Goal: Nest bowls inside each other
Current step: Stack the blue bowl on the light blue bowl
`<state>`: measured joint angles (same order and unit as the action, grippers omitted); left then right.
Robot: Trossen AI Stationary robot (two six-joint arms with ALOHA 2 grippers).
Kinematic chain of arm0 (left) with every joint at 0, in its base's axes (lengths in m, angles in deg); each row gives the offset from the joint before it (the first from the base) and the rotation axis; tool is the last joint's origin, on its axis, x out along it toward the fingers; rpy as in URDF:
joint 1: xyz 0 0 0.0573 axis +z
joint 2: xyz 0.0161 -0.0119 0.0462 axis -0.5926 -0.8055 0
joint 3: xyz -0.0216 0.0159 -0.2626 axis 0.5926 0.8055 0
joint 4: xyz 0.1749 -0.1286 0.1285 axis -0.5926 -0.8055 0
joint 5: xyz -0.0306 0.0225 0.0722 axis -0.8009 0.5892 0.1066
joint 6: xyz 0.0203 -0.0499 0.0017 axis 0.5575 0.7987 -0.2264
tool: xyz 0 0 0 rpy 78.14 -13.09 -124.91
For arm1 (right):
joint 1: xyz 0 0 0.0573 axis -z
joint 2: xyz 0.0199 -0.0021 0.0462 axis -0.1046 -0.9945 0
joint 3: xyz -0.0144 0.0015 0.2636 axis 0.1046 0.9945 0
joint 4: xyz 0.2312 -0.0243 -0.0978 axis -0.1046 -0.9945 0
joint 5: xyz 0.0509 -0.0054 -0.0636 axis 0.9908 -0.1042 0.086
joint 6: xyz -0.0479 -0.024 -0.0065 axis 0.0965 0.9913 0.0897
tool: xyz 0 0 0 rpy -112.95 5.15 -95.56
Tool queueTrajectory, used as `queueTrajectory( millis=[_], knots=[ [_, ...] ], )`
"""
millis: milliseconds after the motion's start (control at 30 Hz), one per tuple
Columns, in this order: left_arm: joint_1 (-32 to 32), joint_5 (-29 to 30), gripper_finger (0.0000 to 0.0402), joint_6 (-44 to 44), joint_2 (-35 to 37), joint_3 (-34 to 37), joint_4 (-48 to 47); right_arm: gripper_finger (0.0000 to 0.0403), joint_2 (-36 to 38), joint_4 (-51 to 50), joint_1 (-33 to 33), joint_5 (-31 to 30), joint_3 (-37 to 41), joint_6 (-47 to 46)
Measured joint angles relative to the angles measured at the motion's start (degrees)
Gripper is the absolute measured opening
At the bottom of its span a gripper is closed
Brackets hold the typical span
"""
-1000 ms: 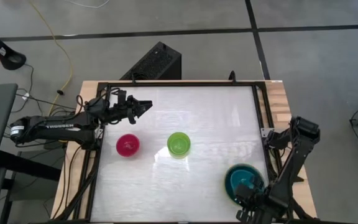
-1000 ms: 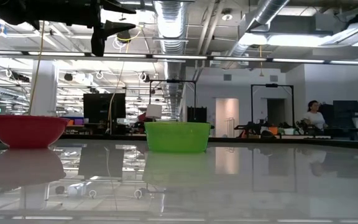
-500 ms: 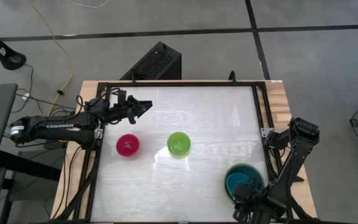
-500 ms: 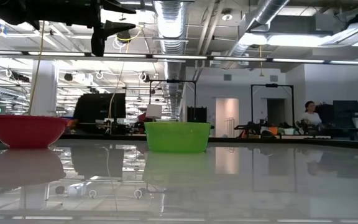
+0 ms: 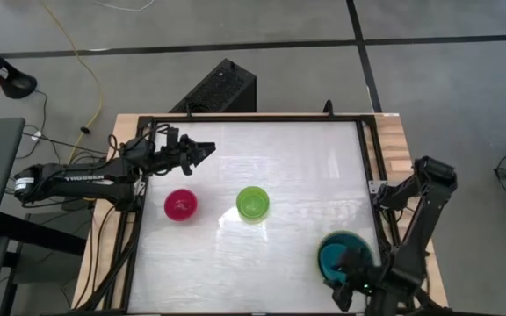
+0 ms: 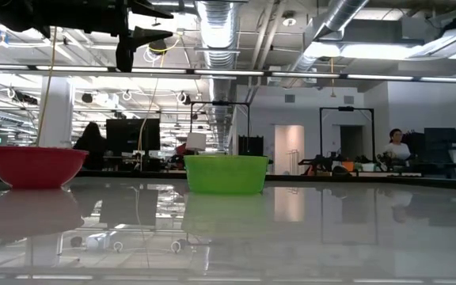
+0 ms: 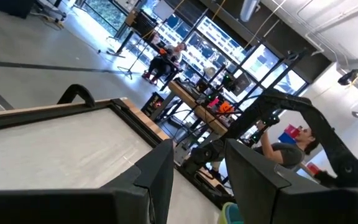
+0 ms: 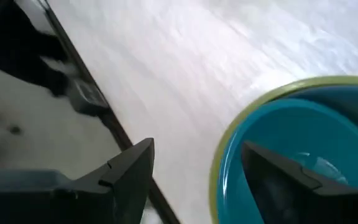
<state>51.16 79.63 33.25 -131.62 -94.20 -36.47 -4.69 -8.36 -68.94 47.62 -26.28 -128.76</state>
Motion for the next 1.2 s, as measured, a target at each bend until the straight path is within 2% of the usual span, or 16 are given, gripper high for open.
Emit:
queueTrajectory(
  millis=[100,200,267,433,467,633,867,1067,1200],
  knots=[
    [0.0,0.0,0.0133,0.0,0.0,0.0,-0.1,0.0272,1.5,-0.9,-1.3,-1.8,0.0,-3.4],
    [0.0,0.0,0.0133,-0.9,0.0,0.0,-0.4,0.0238,2.0,-2.2,-2.6,-1.5,0.0,-5.9],
    [0.0,0.0,0.0133,-1.2,0.0,0.0,-0.4,0.0191,2.0,-2.1,-3.4,-1.1,0.0,-7.1],
    [0.0,0.5,0.0133,-1.8,0.0,0.0,-0.4,0.0034,2.0,-2.1,-3.9,-0.4,0.0,-8.4],
    [0.0,0.5,0.0133,-2.0,0.0,0.0,-0.4,0.0021,2.0,-2.0,-3.9,-0.3,0.0,-8.5],
    [0.0,0.6,0.0133,-2.2,0.0,0.0,-0.4,0.0030,1.9,-2.3,-3.7,0.9,0.0,-8.6],
    [0.0,0.6,0.0133,-2.2,0.0,0.0,-0.3,0.0019,1.2,-1.2,-3.5,3.6,0.1,-7.6],
    [0.0,0.7,0.0133,-2.2,0.0,0.0,-0.4,0.0019,1.1,3.9,-3.2,7.1,4.0,-7.9],
    [0.0,0.7,0.0133,-2.2,0.0,0.0,-0.8,0.0019,1.1,3.3,-3.3,8.7,6.8,-10.9]
  ],
)
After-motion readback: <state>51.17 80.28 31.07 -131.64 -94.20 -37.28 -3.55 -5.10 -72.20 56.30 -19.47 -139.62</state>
